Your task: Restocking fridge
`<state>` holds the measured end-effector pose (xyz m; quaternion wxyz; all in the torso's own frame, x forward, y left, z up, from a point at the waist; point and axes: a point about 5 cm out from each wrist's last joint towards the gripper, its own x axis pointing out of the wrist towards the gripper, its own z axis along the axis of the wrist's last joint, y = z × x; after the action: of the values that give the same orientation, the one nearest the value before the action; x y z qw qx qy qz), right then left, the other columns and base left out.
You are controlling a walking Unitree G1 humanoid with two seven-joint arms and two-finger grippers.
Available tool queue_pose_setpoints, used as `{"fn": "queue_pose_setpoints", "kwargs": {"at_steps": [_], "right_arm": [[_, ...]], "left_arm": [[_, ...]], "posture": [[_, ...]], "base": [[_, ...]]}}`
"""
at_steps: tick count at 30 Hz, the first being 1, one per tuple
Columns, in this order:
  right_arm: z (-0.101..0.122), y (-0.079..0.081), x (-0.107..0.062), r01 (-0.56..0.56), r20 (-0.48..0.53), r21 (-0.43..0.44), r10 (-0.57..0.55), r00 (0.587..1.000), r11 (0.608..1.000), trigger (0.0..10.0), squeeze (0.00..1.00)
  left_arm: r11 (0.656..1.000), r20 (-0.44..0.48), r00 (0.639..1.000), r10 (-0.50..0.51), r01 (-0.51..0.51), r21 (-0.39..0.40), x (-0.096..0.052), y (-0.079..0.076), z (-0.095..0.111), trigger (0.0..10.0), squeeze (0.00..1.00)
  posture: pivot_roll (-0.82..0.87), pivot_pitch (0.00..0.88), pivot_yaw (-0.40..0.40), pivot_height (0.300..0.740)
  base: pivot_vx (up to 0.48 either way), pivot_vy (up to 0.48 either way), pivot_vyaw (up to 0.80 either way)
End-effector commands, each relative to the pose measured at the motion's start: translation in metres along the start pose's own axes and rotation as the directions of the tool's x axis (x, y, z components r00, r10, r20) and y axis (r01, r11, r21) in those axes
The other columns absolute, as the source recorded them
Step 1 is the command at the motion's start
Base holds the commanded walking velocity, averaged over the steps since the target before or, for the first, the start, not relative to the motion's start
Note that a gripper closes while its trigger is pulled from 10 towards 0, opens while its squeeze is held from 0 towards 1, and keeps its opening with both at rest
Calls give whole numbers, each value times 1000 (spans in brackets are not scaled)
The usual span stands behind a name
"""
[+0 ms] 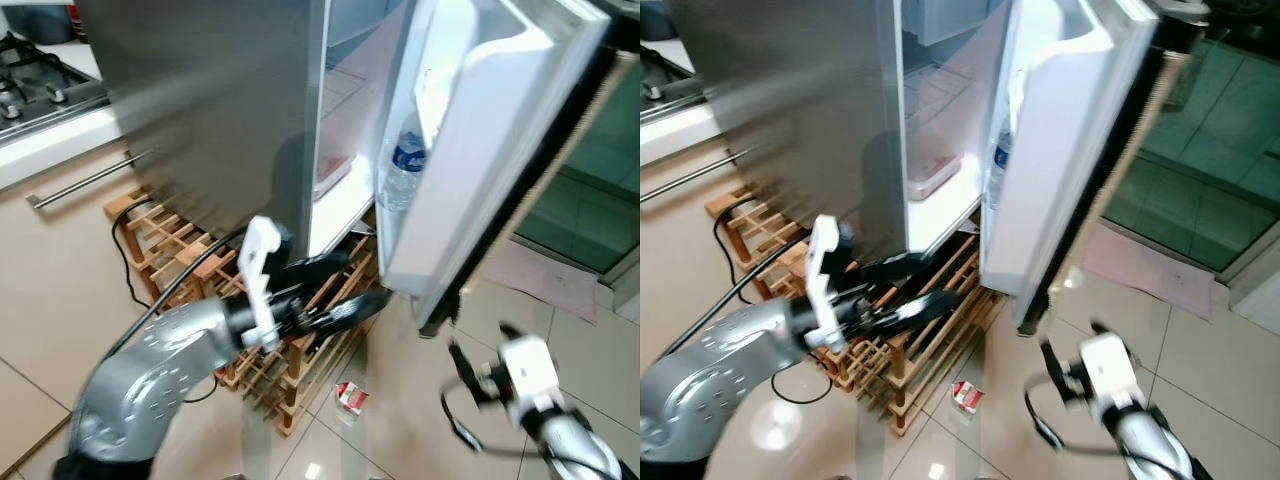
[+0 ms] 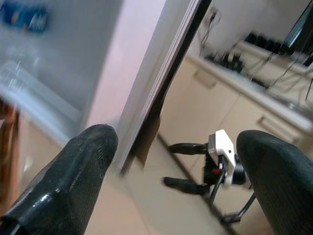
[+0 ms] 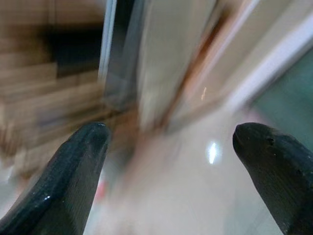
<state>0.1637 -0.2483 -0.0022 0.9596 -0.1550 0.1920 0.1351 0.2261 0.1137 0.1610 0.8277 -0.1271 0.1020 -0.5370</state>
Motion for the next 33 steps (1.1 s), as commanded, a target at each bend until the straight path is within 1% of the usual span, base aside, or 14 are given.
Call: {"fn": "queue_pose_setpoints", "kwargs": {"at_steps": [1, 3, 5, 9, 13, 15, 17, 18, 21, 23, 24, 27, 31, 33], "right_arm": [[-4, 0, -4, 10, 0, 12, -10, 1000, 1000, 10000, 0], [-1, 0, -2, 20, 13, 29, -20, 1000, 999, 10000, 0], [39, 12, 31, -65, 150, 82, 52, 987, 994, 10000, 0], [57, 23, 46, -149, 215, 94, 126, 968, 984, 10000, 0], [103, 45, 70, -309, 325, 124, 256, 910, 943, 10000, 0], [130, 50, 79, -333, 385, 99, 272, 882, 938, 10000, 0], [137, 48, 81, -323, 404, 96, 260, 877, 942, 10000, 0], [144, 46, 82, -311, 420, 95, 245, 874, 946, 10000, 0], [163, 35, 84, -256, 463, 66, 198, 864, 964, 10000, 0], [170, 27, 85, -209, 482, 54, 158, 862, 976, 10000, 0], [170, 27, 85, -209, 482, 54, 158, 862, 976, 10000, 0], [176, 10, 84, -91, 497, 70, 45, 866, 993, 10000, 0], [172, -13, 78, 50, 493, 96, -91, 865, 994, 10000, 0], [172, -15, 78, 62, 492, 105, -106, 864, 993, 10000, 0]], "left_arm": [[999, 7, 1000, 5, -5, 33, 1, 0, 5, 10000, 0], [998, 6, 999, 47, -47, 51, 1, 5, 4, 10000, 0], [945, -101, 948, 302, -283, 166, 10, 35, -17, 10000, 0], [933, -164, 929, 331, -296, 203, 12, 36, -28, 10000, 0], [865, -187, 859, 477, -421, 272, 16, 44, -41, 10000, 0], [829, -176, 826, 535, -473, 298, 19, 47, -48, 10000, 0], [807, -145, 813, 564, -504, 309, 20, 48, -47, 10000, 0], [775, -111, 790, 603, -546, 319, 21, 50, -46, 10000, 0], [621, 67, 678, 732, -703, 347, 16, 58, -40, 10000, 0], [506, 151, 553, 819, -821, 264, 5, 70, -38, 10000, 0], [506, 151, 553, 819, -821, 264, 5, 70, -38, 10000, 0], [366, 227, 396, 890, -916, 165, -15, 81, -33, 10000, 0], [273, 281, 285, 916, -958, 83, -27, 83, -31, 10000, 0], [259, 289, 268, 919, -963, 72, -29, 83, -31, 10000, 0]], "posture": [[-96, 0, -70, 732], [-97, 0, -68, 732], [-98, 0, -58, 732], [-102, 0, -47, 732], [-100, 0, -44, 732], [-96, 0, -43, 732], [-92, 0, -46, 732], [-92, 0, -46, 732], [-88, 0, -46, 732], [-90, 0, -51, 732], [-90, 0, -51, 732], [-90, 0, -54, 732], [-92, 0, -53, 732], [-92, 0, -51, 732]], "base": [[0, 0, 0], [0, 0, 0], [0, 0, 0], [0, 0, 0], [0, 0, 0], [0, 0, 0], [0, 0, 0], [0, 0, 0], [0, 0, 0], [0, 0, 0], [0, 0, 0], [0, 0, 0], [0, 0, 0], [0, 0, 0]]}}
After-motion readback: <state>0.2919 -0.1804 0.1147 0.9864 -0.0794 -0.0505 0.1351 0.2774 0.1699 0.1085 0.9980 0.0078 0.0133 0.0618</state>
